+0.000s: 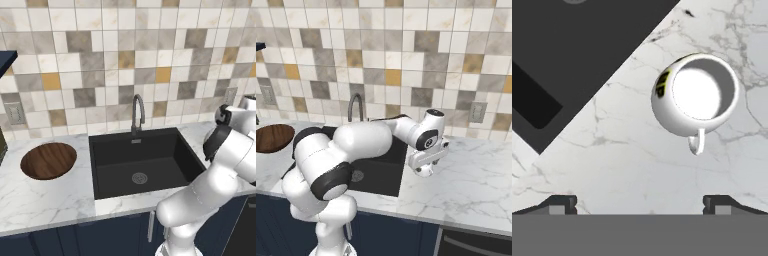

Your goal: Pick the mug and place it in the sink. Pick the bowl and place it in the open cabinet and then close the cabinet.

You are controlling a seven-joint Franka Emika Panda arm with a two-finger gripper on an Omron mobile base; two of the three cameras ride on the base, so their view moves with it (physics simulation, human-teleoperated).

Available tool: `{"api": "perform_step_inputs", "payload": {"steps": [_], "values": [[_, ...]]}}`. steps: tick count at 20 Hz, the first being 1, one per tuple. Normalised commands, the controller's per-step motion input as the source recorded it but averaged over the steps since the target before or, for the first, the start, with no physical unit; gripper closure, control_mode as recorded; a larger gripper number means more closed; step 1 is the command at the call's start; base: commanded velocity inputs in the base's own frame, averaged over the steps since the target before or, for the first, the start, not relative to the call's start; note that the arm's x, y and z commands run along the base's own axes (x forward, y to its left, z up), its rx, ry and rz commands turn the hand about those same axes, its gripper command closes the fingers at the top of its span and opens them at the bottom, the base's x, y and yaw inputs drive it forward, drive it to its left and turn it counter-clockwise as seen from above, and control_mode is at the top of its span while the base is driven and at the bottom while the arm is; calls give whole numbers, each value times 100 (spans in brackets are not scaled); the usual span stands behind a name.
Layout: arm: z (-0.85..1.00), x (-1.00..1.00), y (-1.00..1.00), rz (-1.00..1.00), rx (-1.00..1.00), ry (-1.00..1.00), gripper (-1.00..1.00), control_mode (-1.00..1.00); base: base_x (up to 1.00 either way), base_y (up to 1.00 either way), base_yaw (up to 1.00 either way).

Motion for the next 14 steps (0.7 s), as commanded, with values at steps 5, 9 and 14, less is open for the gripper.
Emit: {"api": "perform_step_inputs", "payload": {"steps": [5,9,14], "values": [[-14,9,-12,0,0,0,-100,-100,0,0,0],[-11,0,-8,0,0,0,-100,-100,0,0,0],[-14,4,-3,2,0,0,-100,-100,0,0,0]]}}
